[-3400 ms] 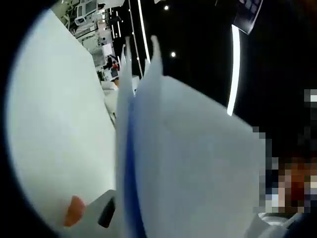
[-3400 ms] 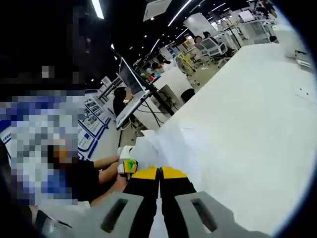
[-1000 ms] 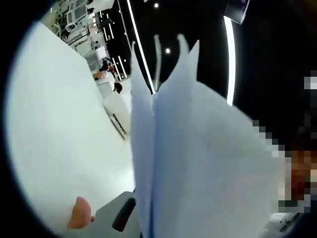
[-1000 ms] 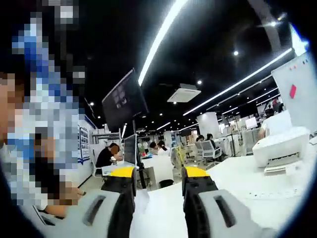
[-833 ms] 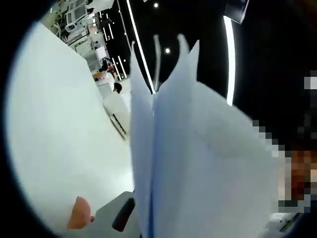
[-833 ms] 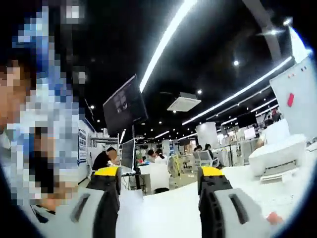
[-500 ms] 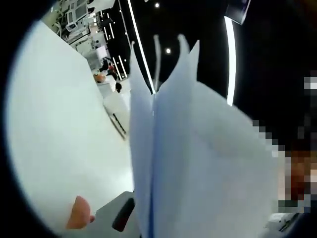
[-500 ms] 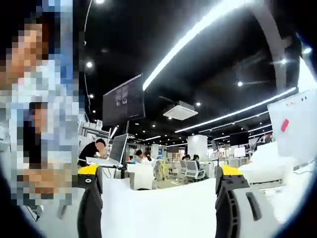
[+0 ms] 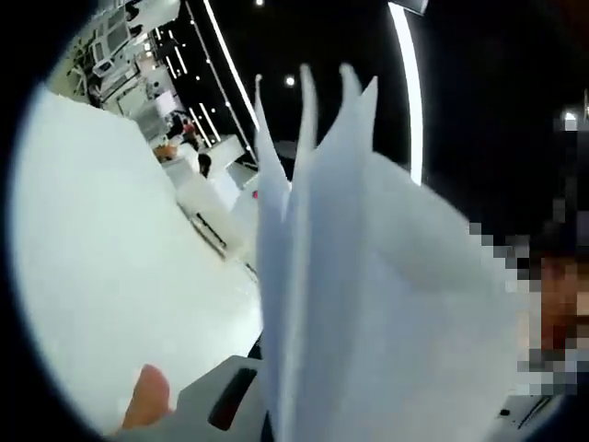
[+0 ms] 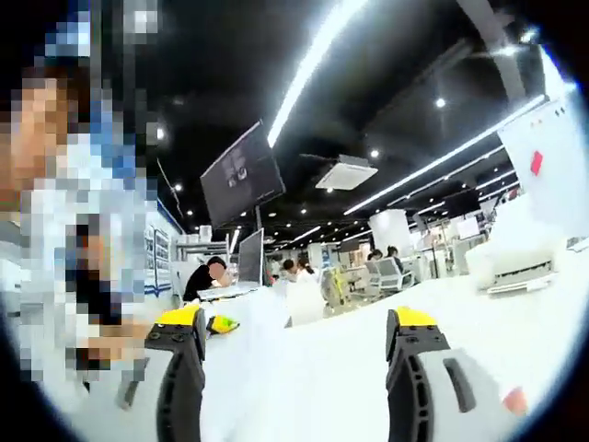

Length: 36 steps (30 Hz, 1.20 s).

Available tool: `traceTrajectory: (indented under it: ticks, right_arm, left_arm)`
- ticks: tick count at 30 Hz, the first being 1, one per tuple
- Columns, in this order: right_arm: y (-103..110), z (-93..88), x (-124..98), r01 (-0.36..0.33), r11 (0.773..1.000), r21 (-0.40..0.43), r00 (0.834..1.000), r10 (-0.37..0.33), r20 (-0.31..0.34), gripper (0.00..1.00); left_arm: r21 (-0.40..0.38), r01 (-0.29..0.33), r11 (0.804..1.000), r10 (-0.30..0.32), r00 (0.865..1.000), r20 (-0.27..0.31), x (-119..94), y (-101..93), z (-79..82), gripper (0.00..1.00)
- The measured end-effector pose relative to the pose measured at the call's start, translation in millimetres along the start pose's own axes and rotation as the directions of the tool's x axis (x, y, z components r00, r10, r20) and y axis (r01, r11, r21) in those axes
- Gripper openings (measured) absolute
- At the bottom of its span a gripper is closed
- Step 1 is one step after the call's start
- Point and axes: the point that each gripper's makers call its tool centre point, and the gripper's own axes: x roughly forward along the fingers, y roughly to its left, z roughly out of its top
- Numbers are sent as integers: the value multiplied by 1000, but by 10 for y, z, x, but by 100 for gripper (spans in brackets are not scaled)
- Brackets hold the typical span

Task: Organize the stack of printing papers by aligning and flattening the scattered papers on the table

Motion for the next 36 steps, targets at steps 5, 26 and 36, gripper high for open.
traceTrajectory:
  ticks: [5, 26, 36]
  right_arm:
    - [147, -147, -48, -62, 994, 89, 995, 69, -78, 77]
    - [542, 13, 5, -277, 955, 110, 941, 292, -172, 29]
    - [676, 112, -4, -334, 932, 143, 929, 351, -119, 0]
  left_arm:
    - [76, 64, 995, -59, 996, -61, 241, -270, 57, 6]
    - [386, 597, 703, -391, 778, -491, 1280, -1801, -337, 6]
    - [423, 578, 697, -365, 795, -484, 1404, -1700, -219, 8]
